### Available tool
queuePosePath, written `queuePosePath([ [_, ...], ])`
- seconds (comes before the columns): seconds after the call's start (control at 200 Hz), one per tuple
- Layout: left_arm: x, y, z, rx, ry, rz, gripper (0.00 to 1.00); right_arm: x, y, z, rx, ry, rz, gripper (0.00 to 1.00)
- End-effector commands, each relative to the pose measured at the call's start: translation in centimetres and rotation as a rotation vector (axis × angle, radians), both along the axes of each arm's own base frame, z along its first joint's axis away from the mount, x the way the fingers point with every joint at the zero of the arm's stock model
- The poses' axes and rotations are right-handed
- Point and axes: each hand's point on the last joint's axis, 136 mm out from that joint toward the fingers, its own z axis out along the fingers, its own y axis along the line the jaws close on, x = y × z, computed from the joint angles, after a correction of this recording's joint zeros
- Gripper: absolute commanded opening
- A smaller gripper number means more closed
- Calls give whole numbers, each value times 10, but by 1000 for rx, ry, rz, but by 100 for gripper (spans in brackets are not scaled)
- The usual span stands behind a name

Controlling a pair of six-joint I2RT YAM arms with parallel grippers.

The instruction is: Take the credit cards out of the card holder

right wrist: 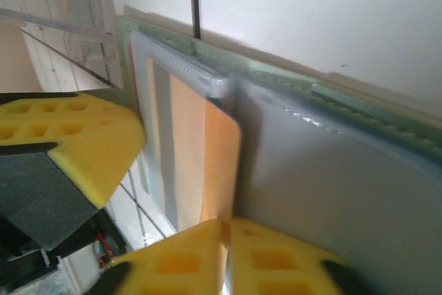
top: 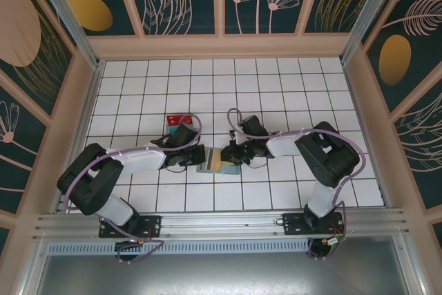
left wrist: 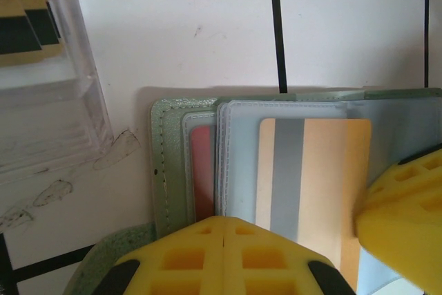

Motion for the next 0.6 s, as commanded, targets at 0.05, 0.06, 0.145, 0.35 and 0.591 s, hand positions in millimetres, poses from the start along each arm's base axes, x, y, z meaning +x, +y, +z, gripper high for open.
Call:
queuePosePath([
  [0.05,-14,9,-19,56,77,-10,0,4,1,-4,5,15,-17,21],
  [0.06,-14,9,-19,55,77,-10,0,5,1,-4,4,14,-17,21],
  [0.145,-14,9,-18,51,76,-10,0,6,2,-6,0,15,-16,20],
  [0.35,-15,9,-19,52,79,-9,0,5,-2,-12,-15,23,-26,1],
  [0.591,-15,12,-21,70,78,-7,0,0,-22,-11,-26,20,-59,0],
])
